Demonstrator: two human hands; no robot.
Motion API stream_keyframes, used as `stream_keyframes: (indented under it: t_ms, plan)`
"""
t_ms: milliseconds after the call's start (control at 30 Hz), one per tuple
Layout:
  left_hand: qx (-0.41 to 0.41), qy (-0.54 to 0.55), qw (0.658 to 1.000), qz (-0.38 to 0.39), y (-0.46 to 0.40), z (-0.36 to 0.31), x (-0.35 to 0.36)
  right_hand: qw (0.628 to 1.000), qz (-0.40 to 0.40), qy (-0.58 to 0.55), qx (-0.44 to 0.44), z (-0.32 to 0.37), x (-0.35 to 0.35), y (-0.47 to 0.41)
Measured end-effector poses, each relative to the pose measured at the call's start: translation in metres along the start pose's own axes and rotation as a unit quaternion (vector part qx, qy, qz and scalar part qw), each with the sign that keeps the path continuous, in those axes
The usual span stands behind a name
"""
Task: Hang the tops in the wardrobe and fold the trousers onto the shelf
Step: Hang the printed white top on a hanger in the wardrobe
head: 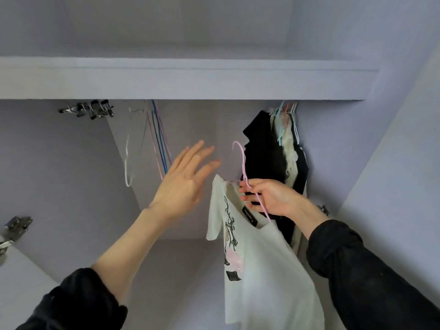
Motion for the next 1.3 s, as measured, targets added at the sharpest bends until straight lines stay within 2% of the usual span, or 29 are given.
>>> stream_keyframes:
  t_ms: [167,333,700,1100,1200,1300]
  plan:
    - [0.03,-0.142,0.983,-0.11,-0.05,0.005,-0.043,0.996,-0.004,-0.051,-0.07,0.046,0.004,-0.004]
    - [-0.023,-0.204,0.97,-0.134,-0.077,0.034,-0.047,0.989,-0.033,-0.096,-0.104,0.076,-0.002,-0.026]
    - [0.004,-0.238,0.956,-0.169,-0.083,0.047,-0.03,0.95,-0.053,-0.236,-0.196,0.136,-0.029,-0.071]
    - [-0.003,-0.263,0.947,-0.185,-0.083,0.049,-0.027,0.956,-0.089,-0.212,-0.18,0.145,-0.042,-0.114]
    - [-0.005,-0.264,0.946,-0.187,-0.083,0.05,-0.027,0.955,-0.122,-0.202,-0.18,0.145,-0.052,-0.119]
    - [-0.008,-0.266,0.946,-0.185,-0.083,0.05,-0.027,0.965,-0.144,-0.134,-0.173,0.151,-0.059,-0.12]
Point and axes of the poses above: each hand's wrist, its own y-axis away from the middle knuckle, its own x-axis out of the palm, z = x × y, the point moved 4 cm from there along -y, towards the middle knuckle, and after that the axes turned 1 degree about z, right-handed, at the moved point
